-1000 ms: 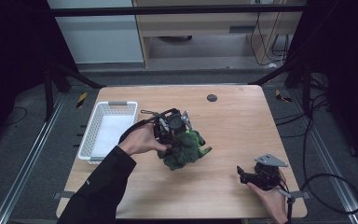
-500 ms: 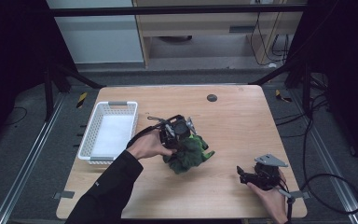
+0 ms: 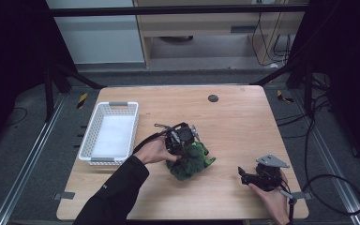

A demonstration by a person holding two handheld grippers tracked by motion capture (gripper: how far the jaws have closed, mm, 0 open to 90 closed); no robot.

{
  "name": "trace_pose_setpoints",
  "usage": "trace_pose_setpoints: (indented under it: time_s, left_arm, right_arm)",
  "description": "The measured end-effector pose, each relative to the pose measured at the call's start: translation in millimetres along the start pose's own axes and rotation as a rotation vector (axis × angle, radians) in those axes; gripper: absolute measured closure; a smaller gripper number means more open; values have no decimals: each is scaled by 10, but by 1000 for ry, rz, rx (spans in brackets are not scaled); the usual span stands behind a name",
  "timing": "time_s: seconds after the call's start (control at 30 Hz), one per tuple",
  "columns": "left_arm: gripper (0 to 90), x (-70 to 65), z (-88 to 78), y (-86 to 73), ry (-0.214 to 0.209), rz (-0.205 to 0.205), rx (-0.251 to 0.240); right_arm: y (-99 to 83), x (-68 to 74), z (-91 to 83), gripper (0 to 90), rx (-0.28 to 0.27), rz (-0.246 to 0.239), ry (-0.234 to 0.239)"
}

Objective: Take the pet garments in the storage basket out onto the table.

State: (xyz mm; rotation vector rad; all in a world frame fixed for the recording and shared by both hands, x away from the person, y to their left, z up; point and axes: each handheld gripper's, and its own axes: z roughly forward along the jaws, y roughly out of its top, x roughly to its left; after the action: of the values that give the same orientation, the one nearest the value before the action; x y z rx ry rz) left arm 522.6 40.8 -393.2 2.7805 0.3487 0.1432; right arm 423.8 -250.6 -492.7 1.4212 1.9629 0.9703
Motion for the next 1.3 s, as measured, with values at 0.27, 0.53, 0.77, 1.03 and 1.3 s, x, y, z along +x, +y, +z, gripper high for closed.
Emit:
trace_pose_setpoints:
  time_s: [0.27,0.53,0.77,1.03,1.3]
  left_arm:
    - [636,-22,186,-51,-13,-14,4]
    - [473,-53,189,-62,2,-14,-17]
    - [344,-82,175,-56,2,-24,-27]
    - [281,-116,38,-73,36,-50,-83]
    - [253,-120,-124,-135,63,-95,-169]
  right_arm:
    - [-1,4,1,105,0,1,0]
    - [0,7,1,104,1,-1,1]
    - [0,7,-1,104,1,4,1]
    - [-2,2,2,101,-2,-2,-1]
    - [-3,0,4,100,-2,-2,-1]
